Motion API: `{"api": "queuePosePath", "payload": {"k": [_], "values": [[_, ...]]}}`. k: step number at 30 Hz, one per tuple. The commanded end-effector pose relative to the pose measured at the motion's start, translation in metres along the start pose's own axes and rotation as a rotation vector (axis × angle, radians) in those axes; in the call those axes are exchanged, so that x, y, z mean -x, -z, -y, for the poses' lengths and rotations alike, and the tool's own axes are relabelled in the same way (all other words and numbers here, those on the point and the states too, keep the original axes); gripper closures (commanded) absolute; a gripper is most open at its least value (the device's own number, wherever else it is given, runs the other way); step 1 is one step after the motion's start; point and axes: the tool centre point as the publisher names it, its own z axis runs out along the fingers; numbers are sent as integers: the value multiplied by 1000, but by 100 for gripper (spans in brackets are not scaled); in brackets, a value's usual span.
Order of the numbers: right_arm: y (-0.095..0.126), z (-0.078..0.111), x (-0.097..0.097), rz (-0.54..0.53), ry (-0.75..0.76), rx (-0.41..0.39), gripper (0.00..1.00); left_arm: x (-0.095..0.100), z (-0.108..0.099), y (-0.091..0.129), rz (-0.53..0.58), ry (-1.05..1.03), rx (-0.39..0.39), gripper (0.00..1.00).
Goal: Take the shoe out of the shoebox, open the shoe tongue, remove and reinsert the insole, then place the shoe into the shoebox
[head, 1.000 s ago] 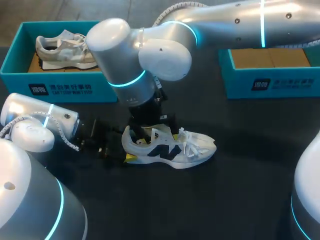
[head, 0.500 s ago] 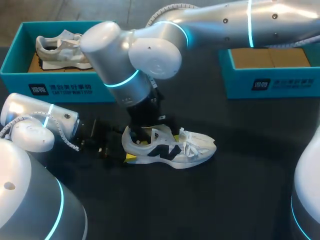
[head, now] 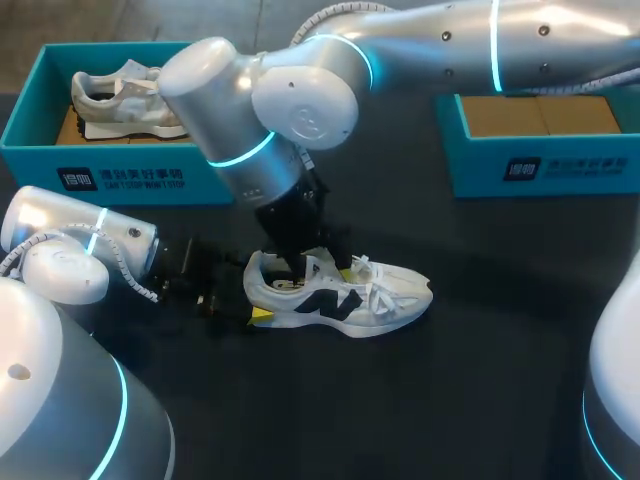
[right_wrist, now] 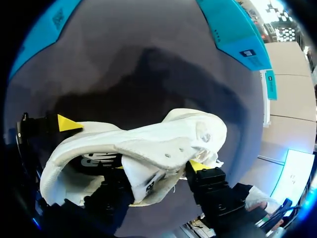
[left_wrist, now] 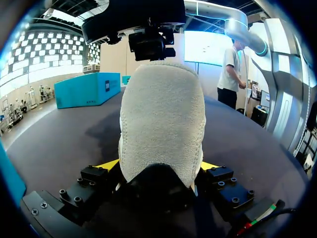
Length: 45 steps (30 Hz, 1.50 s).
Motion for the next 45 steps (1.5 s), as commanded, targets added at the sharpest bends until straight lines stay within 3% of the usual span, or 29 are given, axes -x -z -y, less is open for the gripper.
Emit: {"api": "queuePosePath", "payload": {"k": [1, 6, 9, 10, 26, 45], "values": [[2, 5, 8, -5, -167, 11, 63, 4, -3, -5, 0, 0, 3, 100], [4, 5, 12, -4, -177, 9, 80, 4, -3, -5, 0, 0, 3, 100], [4, 5, 12, -4, -177, 9, 80, 4, -3, -5, 0, 0, 3, 100], [7, 4, 18, -15, -187, 12, 100, 4, -3, -5, 0, 0, 3, 100], [12, 6, 47, -78, -205, 22, 100, 4, -3, -5, 0, 0, 3, 100], [2, 6, 77, -121, -241, 9, 100, 4, -3, -5, 0, 0, 3, 100]]}}
